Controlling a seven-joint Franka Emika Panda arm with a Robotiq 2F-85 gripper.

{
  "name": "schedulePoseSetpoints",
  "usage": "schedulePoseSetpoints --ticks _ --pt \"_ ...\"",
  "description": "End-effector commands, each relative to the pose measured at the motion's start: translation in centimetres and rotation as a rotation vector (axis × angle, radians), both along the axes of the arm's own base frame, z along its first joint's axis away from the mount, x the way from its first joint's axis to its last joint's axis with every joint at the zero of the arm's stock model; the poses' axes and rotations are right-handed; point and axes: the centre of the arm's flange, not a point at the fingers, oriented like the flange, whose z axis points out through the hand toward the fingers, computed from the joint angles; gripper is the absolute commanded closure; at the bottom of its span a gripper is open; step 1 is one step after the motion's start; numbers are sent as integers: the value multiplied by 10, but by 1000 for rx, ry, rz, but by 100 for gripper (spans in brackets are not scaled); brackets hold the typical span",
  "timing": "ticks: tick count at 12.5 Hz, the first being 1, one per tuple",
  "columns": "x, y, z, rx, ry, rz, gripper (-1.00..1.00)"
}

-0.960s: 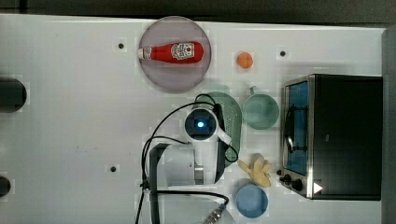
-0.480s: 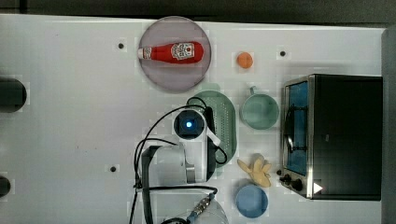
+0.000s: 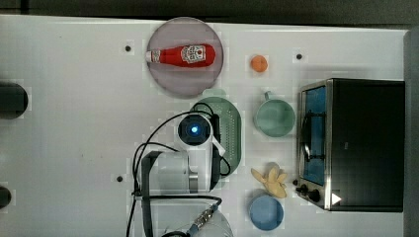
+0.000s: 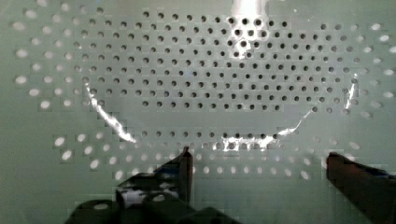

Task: Drag strainer right to left.

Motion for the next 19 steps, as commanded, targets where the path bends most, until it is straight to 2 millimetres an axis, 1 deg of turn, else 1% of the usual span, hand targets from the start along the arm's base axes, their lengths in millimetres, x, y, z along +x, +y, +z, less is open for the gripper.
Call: schedulePoseSetpoints --ticks 1,3,7,10,13,16,19 --pt "-6 52 4 34 0 18 -100" --pt "-8 79 7 57 -1 34 -100" --pt "-14 133 13 56 6 -47 -100" --pt "-19 172 14 58 1 -42 -100" --pt "-18 206 12 65 -5 -51 -100" --pt "-11 242 12 79 -17 -67 -100" --pt "-12 273 9 94 -26 -41 -100"
